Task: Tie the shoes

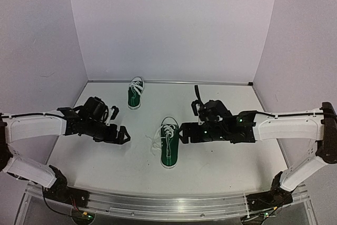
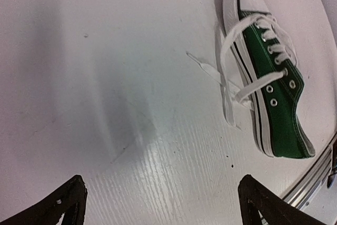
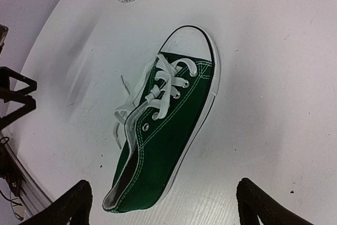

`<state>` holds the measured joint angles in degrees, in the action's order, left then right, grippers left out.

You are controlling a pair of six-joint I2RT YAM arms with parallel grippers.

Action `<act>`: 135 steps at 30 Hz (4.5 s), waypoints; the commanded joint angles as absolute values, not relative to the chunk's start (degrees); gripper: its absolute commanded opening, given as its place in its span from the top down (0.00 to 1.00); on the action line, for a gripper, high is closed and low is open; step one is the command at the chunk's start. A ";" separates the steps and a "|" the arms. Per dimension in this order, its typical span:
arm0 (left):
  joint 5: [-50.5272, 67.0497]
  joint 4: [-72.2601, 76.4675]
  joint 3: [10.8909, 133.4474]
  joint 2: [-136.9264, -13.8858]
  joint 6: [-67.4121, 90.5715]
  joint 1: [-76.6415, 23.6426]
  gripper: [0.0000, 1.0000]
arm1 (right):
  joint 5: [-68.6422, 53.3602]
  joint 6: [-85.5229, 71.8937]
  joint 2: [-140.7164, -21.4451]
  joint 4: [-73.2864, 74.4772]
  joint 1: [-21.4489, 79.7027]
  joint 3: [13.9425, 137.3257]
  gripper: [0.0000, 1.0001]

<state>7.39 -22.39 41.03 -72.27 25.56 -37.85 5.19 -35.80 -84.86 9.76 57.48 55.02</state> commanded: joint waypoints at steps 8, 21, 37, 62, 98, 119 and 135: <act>0.83 -17.96 53.85 -90.89 17.65 -49.71 0.34 | 1.66 -35.26 -79.78 9.58 52.23 53.54 0.09; -1.86 -15.04 60.65 -104.52 18.80 -53.61 0.54 | 1.14 -35.46 -75.76 9.67 50.20 50.67 0.09; -6.81 -20.75 71.56 -98.75 14.88 -51.64 1.00 | 0.93 -35.18 -67.40 11.87 45.49 46.91 0.09; 18.09 -23.63 117.62 -136.96 2.50 -68.78 0.84 | 4.84 -41.03 -50.72 20.13 37.87 39.76 0.08; 10.29 -28.62 65.39 -93.74 1.11 -40.34 0.34 | -11.41 -37.92 -73.88 10.60 43.41 49.29 0.14; 24.35 -38.70 81.87 -113.51 -44.43 -40.25 0.44 | -8.11 -40.23 -78.00 6.81 48.95 48.55 0.10; 13.36 -39.14 83.28 -121.31 -48.75 -42.81 0.72 | -9.12 -38.86 -67.71 12.02 40.56 42.66 0.09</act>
<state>17.57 -37.84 82.39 -119.44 -47.03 -41.28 -9.52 -40.00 -70.17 9.77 42.14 43.63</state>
